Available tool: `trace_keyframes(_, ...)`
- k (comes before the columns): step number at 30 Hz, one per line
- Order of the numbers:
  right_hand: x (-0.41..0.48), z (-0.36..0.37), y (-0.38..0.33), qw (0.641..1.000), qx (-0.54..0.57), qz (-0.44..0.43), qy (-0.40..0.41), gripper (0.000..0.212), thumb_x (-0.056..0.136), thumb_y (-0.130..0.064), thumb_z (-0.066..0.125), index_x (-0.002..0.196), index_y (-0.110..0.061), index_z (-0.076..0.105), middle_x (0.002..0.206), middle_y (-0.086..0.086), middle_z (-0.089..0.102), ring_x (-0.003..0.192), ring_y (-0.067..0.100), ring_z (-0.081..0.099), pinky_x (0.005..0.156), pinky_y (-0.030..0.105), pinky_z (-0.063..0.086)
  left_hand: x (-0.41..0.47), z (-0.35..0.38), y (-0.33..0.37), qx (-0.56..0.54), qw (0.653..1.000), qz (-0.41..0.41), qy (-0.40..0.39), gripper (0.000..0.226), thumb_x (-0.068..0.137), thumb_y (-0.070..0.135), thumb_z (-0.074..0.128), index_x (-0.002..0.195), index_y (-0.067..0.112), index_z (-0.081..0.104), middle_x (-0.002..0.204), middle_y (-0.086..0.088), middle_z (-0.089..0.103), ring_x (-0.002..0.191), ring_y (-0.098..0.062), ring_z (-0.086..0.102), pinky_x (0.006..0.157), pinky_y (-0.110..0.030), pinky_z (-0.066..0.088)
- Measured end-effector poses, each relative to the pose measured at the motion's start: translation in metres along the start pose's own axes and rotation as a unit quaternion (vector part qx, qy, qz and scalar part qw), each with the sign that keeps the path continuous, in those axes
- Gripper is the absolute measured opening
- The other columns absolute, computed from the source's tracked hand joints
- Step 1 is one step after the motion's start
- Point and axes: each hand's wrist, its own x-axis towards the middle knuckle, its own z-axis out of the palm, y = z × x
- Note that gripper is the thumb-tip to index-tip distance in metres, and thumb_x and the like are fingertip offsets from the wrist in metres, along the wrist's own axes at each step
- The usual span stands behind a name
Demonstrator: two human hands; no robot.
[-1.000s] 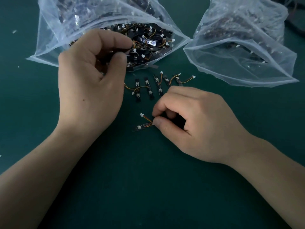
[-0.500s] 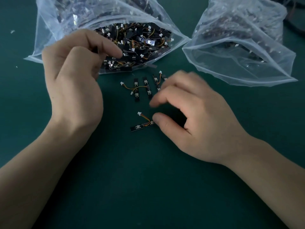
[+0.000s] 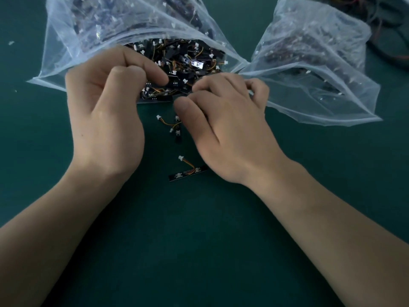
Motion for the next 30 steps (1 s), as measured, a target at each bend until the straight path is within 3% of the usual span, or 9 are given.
trace_keyframes(5, -0.002, -0.001, 0.002, 0.999, 0.032, -0.005, 0.029, 0.059, 0.106, -0.060, 0.023, 0.103, -0.029, 0.073, 0.120, -0.017, 0.059, 0.125, 0.006, 0.048, 0.111, 0.039, 0.018, -0.003, 0.004, 0.003, 0.002, 1.000, 0.014, -0.009, 0.035, 0.086, 0.008, 0.045, 0.077, 0.026, 0.073, 0.054, 0.020, 0.052, 0.054, -0.001, 0.041, 0.055, -0.019, 0.030)
trace_keyframes(8, -0.002, -0.002, 0.004, 0.989, 0.094, 0.019, 0.108, 0.039, 0.106, -0.050, 0.039, 0.095, -0.032, 0.072, 0.110, -0.019, 0.066, 0.113, 0.002, 0.055, 0.104, 0.033, 0.022, -0.004, 0.003, 0.002, -0.002, 1.000, 0.017, -0.016, 0.037, 0.086, 0.008, 0.046, 0.077, 0.028, 0.075, 0.055, 0.019, 0.052, 0.055, -0.001, 0.041, 0.055, -0.019, 0.030)
trace_keyframes(10, -0.001, -0.004, 0.008, 0.970, 0.171, 0.050, 0.166, 0.023, 0.104, -0.040, 0.050, 0.088, -0.037, 0.066, 0.101, -0.020, 0.069, 0.107, 0.001, 0.059, 0.106, 0.034, 0.027, -0.004, 0.002, 0.001, -0.003, 1.000, 0.014, -0.022, 0.035, 0.087, 0.010, 0.046, 0.078, 0.027, 0.075, 0.054, 0.014, 0.045, 0.052, -0.007, 0.034, 0.052, -0.023, 0.026)
trace_keyframes(13, -0.001, -0.008, 0.015, 0.944, 0.241, 0.071, 0.211, 0.011, 0.098, -0.027, 0.062, 0.094, -0.031, 0.072, 0.097, -0.019, 0.070, 0.101, 0.005, 0.066, 0.106, 0.049, 0.045, -0.005, 0.000, 0.001, 0.002, 0.999, 0.009, -0.031, 0.033, 0.091, 0.013, 0.046, 0.083, 0.025, 0.076, 0.056, 0.004, 0.038, 0.053, -0.015, 0.029, 0.052, -0.027, 0.023)
trace_keyframes(16, -0.007, -0.011, 0.020, 0.939, 0.248, 0.052, 0.231, 0.007, 0.094, -0.017, 0.070, 0.097, -0.018, 0.076, 0.093, -0.016, 0.072, 0.090, 0.008, 0.069, 0.094, 0.042, 0.054, -0.006, 0.001, 0.002, 0.036, 0.998, 0.025, -0.035, 0.034, 0.100, 0.016, 0.044, 0.094, 0.025, 0.076, 0.059, 0.001, 0.048, 0.055, -0.015, 0.037, 0.054, -0.027, 0.028)
trace_keyframes(20, -0.030, -0.016, 0.025, 0.948, 0.243, 0.018, 0.206, 0.003, 0.091, -0.010, 0.075, 0.093, -0.012, 0.076, 0.087, -0.014, 0.071, 0.077, 0.007, 0.065, 0.073, 0.019, 0.049, -0.013, 0.001, 0.002, 0.101, 0.990, 0.074, -0.063, 0.028, 0.109, 0.016, 0.042, 0.114, 0.024, 0.068, 0.069, 0.002, 0.066, 0.057, -0.016, 0.056, 0.057, -0.028, 0.040)
trace_keyframes(22, -0.046, -0.019, 0.028, 0.952, 0.255, 0.020, 0.167, 0.005, 0.088, -0.009, 0.075, 0.087, -0.013, 0.073, 0.080, -0.015, 0.068, 0.067, 0.010, 0.062, 0.063, 0.014, 0.043, -0.018, 0.002, 0.002, 0.120, 0.984, 0.101, -0.081, 0.024, 0.109, 0.015, 0.044, 0.120, 0.021, 0.064, 0.073, 0.005, 0.070, 0.061, -0.021, 0.065, 0.057, -0.035, 0.045)
trace_keyframes(26, -0.056, -0.023, 0.029, 0.970, 0.223, 0.018, 0.094, 0.010, 0.079, -0.016, 0.070, 0.075, -0.019, 0.061, 0.064, -0.016, 0.055, 0.059, 0.016, 0.054, 0.052, 0.023, 0.038, -0.022, 0.003, 0.003, 0.141, 0.977, 0.123, -0.098, 0.020, 0.109, 0.012, 0.047, 0.118, 0.016, 0.064, 0.081, 0.010, 0.075, 0.063, -0.027, 0.069, 0.060, -0.039, 0.047)
trace_keyframes(30, -0.052, -0.023, 0.027, 0.993, 0.111, 0.003, 0.027, 0.009, 0.081, -0.028, 0.062, 0.090, -0.026, 0.064, 0.066, -0.016, 0.054, 0.060, 0.007, 0.052, 0.055, 0.028, 0.041, -0.021, 0.002, 0.003, 0.139, 0.976, 0.125, -0.109, 0.019, 0.107, 0.010, 0.048, 0.109, 0.014, 0.066, 0.082, 0.010, 0.077, 0.059, -0.026, 0.063, 0.057, -0.030, 0.041)
